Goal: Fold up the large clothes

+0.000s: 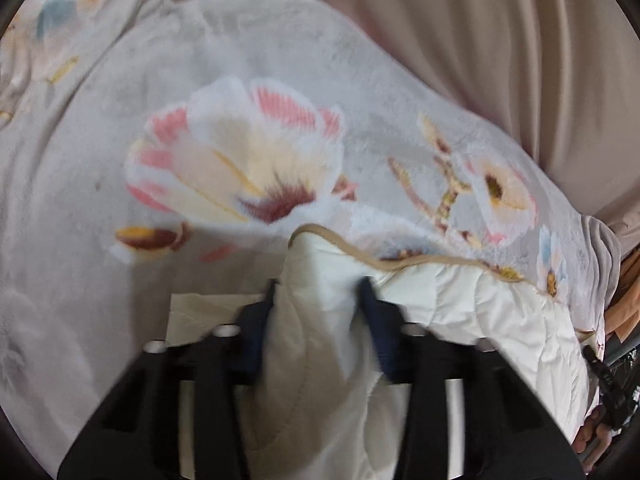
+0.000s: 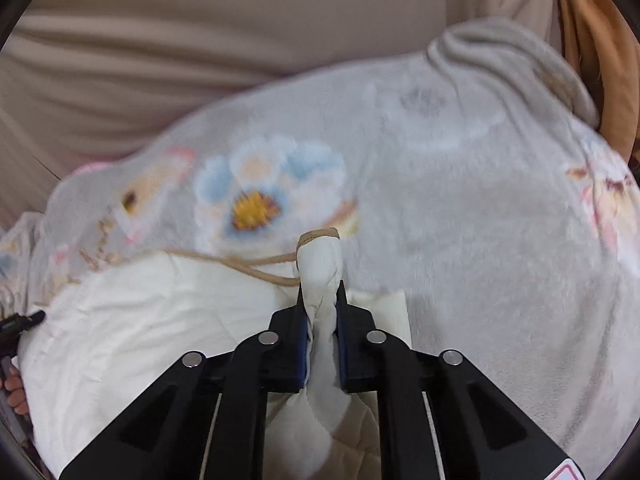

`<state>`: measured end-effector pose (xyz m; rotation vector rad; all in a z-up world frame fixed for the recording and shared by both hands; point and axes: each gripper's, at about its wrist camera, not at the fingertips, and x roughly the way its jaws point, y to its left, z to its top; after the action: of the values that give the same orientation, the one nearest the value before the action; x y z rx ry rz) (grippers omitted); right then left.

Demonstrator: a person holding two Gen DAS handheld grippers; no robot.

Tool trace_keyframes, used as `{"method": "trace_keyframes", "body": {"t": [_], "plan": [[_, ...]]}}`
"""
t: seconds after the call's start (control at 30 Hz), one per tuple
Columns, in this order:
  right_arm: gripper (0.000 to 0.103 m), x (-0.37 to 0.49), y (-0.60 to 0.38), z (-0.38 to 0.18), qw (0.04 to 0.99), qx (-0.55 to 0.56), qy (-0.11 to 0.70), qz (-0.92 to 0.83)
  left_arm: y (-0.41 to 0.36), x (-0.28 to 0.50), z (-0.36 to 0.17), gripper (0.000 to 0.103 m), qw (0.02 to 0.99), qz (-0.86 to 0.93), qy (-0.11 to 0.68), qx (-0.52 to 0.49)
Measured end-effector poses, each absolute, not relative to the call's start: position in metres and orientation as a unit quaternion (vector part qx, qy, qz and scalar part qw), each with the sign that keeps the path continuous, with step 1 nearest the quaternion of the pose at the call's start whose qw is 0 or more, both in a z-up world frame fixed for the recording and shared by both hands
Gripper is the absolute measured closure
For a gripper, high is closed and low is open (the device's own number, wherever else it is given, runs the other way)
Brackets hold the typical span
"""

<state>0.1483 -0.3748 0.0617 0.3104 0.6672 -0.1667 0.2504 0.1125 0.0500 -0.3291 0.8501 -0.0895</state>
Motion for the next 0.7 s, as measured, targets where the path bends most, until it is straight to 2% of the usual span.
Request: {"method": "trace_keyframes", "body": {"t": [0.07, 0.13, 0.27, 0.37, 0.43, 0.6, 0.67, 0.7], "plan": [[0.094, 0.135, -0.377, 0.079, 0.941, 0.161, 0.29, -0.073, 0.113, 0.243, 0.061, 0.087, 0.91, -0.041, 0.384, -0.152], [0.095, 0.135, -0.383, 0.077, 0.94, 0.163, 0.289, -0.082, 0.109, 0.246, 0.062, 0.087, 0.917, -0.03, 0.374, -0.132], [0.093, 0.169, -0.384, 0.023, 0.907, 0.136, 0.385, -0.106, 0.101, 0.267, 0.031, 0.086, 0.901, -0.01, 0.419, -0.116], [0.09, 0.169, -0.378, 0.031, 0.907, 0.108, 0.388, -0.122, 0.103, 0.268, 0.032, 0.078, 0.901, 0.0, 0.419, -0.113], [0.086, 0.165, -0.379, 0.034, 0.909, 0.109, 0.382, -0.127, 0.108, 0.263, 0.037, 0.062, 0.903, 0.013, 0.413, -0.118], [0.073, 0.113, -0.382, 0.083, 0.937, 0.152, 0.286, -0.13, 0.119, 0.206, 0.079, 0.058, 0.93, 0.002, 0.351, -0.114], [0.074, 0.097, -0.361, 0.104, 0.949, 0.135, 0.27, -0.093, 0.105, 0.179, 0.096, 0.051, 0.938, -0.027, 0.334, -0.086], [0.075, 0.091, -0.344, 0.112, 0.954, 0.121, 0.267, -0.067, 0.095, 0.17, 0.101, 0.045, 0.94, -0.041, 0.33, -0.076]]}}
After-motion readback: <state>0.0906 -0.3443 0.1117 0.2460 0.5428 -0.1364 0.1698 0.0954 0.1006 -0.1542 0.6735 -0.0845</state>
